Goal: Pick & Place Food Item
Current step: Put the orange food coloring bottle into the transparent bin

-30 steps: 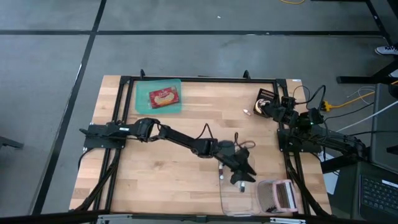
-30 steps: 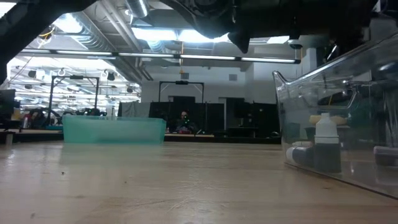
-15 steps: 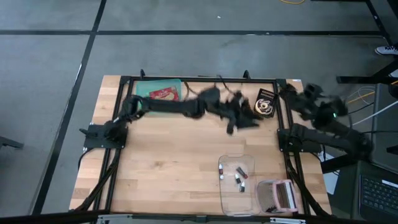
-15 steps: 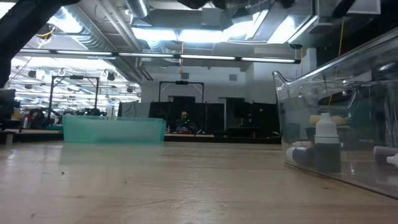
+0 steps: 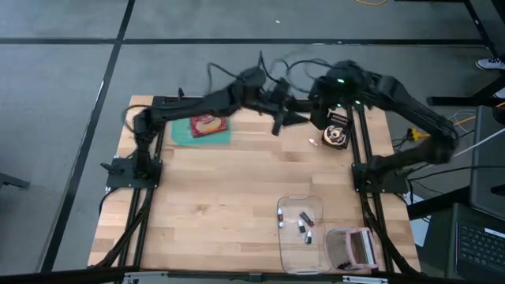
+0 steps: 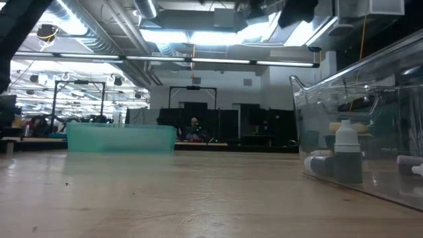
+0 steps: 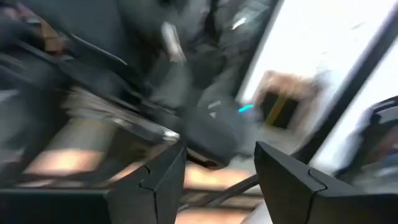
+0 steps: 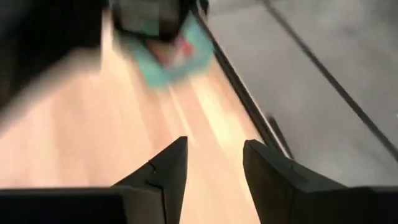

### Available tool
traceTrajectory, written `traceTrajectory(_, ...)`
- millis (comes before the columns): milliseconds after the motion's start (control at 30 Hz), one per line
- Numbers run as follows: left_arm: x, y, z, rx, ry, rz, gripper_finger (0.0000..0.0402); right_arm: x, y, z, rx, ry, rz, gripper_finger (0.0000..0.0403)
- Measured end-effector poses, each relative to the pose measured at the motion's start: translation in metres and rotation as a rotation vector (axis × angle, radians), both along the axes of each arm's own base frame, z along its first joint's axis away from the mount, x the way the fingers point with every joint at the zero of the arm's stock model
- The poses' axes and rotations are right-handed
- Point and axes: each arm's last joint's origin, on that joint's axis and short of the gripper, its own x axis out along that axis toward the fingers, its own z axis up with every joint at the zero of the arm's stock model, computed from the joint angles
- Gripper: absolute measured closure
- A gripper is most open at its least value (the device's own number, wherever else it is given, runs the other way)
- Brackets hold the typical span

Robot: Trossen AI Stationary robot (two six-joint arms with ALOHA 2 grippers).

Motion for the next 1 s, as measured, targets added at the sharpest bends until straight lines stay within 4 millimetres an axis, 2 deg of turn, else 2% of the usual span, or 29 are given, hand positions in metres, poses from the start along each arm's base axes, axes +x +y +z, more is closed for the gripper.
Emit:
traceTrajectory(67, -0.025, 0.009, 0.016, 0.091, 0.048, 0.081, 0.0217, 0.008, -0.008, -0.003, 0.024, 0.096, 0.025, 0.0247)
traceTrajectory(133, -0.059, 0.018, 0.041, 0.172, 0.067, 0.144, 0.0217, 0.012, -0.016, 0.006, 0.008, 0.044, 0.031, 0.0247)
traceTrajectory(233, -0.106, 0.030, 0.066, 0.237, 0.107, 0.217, 0.0217, 0.005, -0.021, 0.017, 0.003, -0.014, -0.014, 0.0247)
traceTrajectory(400, -0.178, 0.044, 0.087, 0.285, 0.213, 0.330, 0.0217, 0.000, -0.035, -0.002, 0.062, 0.073, -0.202, 0.0247)
traceTrajectory(467, -0.200, 0.046, 0.090, 0.307, 0.244, 0.363, 0.0217, 0.001, -0.039, -0.012, 0.088, 0.093, -0.239, 0.0247)
traceTrajectory(533, -0.213, 0.047, 0.084, 0.303, 0.272, 0.367, 0.0217, 0.006, -0.041, -0.022, 0.113, 0.101, -0.261, 0.0247)
traceTrajectory(600, -0.222, 0.047, 0.070, 0.274, 0.307, 0.348, 0.0217, 0.008, -0.043, -0.031, 0.133, 0.105, -0.279, 0.0247)
traceTrajectory(767, -0.247, 0.043, 0.013, 0.195, 0.391, 0.350, 0.0217, 0.013, -0.050, -0.071, 0.191, 0.231, -0.331, 0.0247)
traceTrajectory(867, -0.254, 0.041, -0.019, 0.114, 0.309, 0.368, 0.0217, 0.016, -0.053, -0.096, 0.240, 0.311, -0.353, 0.0247)
traceTrajectory(1000, -0.264, 0.036, -0.048, 0.010, 0.151, 0.416, 0.0217, 0.025, -0.055, -0.126, 0.296, 0.473, -0.324, 0.0247)
